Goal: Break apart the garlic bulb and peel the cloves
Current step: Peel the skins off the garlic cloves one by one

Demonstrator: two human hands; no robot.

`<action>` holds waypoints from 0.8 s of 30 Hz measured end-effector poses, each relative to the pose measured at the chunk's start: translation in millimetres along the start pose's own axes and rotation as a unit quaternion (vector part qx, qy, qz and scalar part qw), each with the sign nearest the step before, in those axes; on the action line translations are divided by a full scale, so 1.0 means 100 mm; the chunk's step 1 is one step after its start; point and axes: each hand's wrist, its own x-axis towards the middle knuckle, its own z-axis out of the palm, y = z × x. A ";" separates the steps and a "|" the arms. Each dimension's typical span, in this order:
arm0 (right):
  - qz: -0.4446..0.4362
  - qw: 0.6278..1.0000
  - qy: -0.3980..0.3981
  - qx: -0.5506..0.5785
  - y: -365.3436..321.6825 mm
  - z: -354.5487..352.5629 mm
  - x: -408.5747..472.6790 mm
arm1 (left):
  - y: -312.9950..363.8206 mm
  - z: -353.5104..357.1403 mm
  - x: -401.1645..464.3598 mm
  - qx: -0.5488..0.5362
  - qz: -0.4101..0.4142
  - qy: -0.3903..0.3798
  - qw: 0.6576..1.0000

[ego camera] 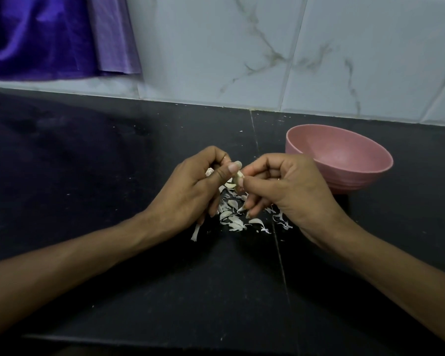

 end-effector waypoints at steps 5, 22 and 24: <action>0.007 1.000 0.008 0.003 0.01 0.01 0.01 | 0.01 0.00 -0.02 0.045 0.053 0.007 0.998; -0.020 1.000 0.023 0.004 0.03 -0.07 0.07 | -0.02 -0.07 0.00 0.056 0.074 0.058 0.994; -0.013 1.000 0.021 0.016 0.03 -0.07 0.07 | -0.01 -0.07 0.00 0.055 0.071 0.049 0.995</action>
